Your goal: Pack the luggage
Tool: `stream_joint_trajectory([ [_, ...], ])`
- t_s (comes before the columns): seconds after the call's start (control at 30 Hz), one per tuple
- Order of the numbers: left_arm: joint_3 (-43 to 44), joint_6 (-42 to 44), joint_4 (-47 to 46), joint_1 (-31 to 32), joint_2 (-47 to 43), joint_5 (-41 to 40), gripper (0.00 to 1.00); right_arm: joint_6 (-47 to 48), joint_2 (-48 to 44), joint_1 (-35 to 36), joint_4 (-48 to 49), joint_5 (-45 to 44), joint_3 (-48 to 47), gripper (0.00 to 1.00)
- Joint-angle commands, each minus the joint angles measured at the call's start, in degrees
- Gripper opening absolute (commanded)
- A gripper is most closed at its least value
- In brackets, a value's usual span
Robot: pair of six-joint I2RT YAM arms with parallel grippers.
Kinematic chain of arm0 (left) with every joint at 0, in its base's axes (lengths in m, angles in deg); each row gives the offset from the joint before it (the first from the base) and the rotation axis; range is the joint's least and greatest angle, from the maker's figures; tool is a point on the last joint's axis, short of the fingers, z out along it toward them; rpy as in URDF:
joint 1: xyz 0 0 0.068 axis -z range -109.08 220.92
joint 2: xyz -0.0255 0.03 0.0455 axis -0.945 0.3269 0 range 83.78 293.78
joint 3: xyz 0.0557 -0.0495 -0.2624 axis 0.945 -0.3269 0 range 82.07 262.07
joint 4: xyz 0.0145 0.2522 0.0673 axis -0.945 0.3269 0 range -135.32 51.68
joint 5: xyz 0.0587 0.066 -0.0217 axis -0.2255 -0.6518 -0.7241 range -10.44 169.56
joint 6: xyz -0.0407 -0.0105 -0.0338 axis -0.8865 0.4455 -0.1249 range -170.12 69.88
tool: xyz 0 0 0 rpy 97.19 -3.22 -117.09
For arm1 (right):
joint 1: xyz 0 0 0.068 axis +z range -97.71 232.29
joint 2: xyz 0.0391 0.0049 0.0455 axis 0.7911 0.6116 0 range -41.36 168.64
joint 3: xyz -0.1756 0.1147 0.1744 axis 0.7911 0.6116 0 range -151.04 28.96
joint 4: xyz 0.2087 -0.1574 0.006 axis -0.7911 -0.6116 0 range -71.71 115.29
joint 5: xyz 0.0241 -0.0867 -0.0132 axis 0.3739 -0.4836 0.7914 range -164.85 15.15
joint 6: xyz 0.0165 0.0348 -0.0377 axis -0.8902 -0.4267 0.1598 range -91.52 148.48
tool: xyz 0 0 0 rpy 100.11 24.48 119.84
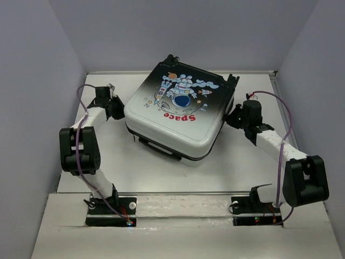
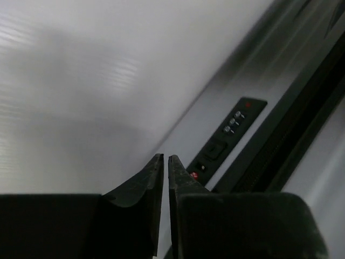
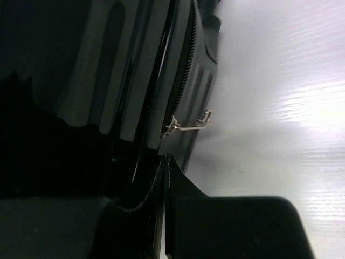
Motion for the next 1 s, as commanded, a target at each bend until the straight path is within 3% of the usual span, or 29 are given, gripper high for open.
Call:
stream_joint_trajectory([
  [0.0,-1.64,-1.47,-2.67,7.08,-1.43,2.46,0.18,1.14,4.50,-0.09,6.86,10.09,-5.79,0.07],
  [0.2,-14.89,-6.38,-9.70,13.24,-11.52,2.47,0.13,4.83,16.10,2.81,4.94,18.60,-19.20,0.07],
  [0.4,-29.40,-7.97,-9.80,21.59,-31.18,-4.03,0.13,8.96,30.76,7.64,-6.21,24.58,-39.17,0.07],
  [0.5,-35.38,-11.83,-9.53,28.88,-38.06,-10.97,0.13,7.91,37.26,7.65,-10.27,29.34,-50.86,0.10],
  [0.57,-38.20,-14.91,-9.44,34.77,-42.99,-15.45,0.14,7.29,40.62,7.65,-14.99,30.49,-60.26,0.21],
  [0.6,-38.55,-15.44,-9.27,36.10,-44.92,-16.08,0.14,7.21,43.85,7.65,-16.41,30.93,-63.51,0.39],
  [0.7,-38.82,-17.29,-8.83,39.88,-47.65,-18.45,0.14,5.63,47.92,7.65,-19.67,34.35,-74.77,0.68],
  [0.8,-37.24,-17.11,-8.30,41.56,-48.80,-20.47,0.15,3.87,51.44,7.65,-20.91,36.64,-83.47,0.80],
  [0.97,-33.82,-15.97,-8.65,42.43,-48.81,-21.00,0.15,1.67,52.15,5.54,-20.91,38.31,-91.04,0.86],
])
